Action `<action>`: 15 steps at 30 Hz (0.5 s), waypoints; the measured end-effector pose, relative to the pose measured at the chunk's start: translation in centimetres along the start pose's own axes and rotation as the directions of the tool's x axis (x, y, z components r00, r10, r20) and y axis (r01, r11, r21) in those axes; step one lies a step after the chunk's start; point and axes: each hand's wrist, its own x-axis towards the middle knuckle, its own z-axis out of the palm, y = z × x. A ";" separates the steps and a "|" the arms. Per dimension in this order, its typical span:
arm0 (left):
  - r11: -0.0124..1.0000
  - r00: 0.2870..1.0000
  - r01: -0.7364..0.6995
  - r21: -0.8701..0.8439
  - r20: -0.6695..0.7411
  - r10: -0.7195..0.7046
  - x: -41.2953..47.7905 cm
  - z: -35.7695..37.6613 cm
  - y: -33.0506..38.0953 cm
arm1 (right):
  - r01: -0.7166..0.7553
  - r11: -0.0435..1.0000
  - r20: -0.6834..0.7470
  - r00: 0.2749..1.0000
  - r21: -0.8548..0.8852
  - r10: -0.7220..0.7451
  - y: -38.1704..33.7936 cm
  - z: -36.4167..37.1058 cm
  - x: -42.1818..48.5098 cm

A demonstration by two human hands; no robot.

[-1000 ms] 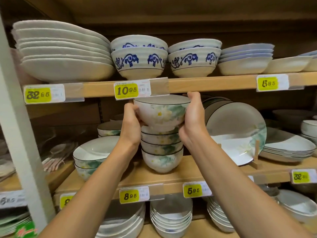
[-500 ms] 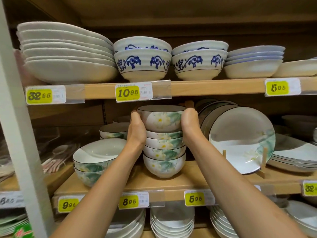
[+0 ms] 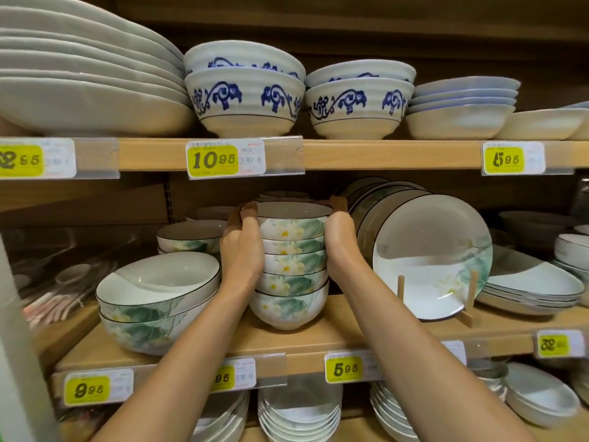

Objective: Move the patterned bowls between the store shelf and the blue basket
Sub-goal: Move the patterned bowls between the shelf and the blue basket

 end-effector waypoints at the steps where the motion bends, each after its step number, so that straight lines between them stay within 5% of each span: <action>1: 1.000 1.000 0.013 -0.013 -0.003 -0.013 0.0 0.1 -0.1 | 0.018 1.000 0.019 1.000 -0.006 -0.018 0.2 -0.2 0.1; 5: 0.998 0.999 0.053 -0.033 -0.002 -0.053 0.2 0.5 -0.3 | 0.098 0.994 0.115 0.989 -0.055 -0.091 1.1 -1.1 -0.4; 15: 0.989 0.992 0.127 -0.071 -0.013 -0.128 0.2 0.7 0.0 | 0.131 0.975 0.046 0.991 -0.177 -0.125 0.8 -0.7 -0.6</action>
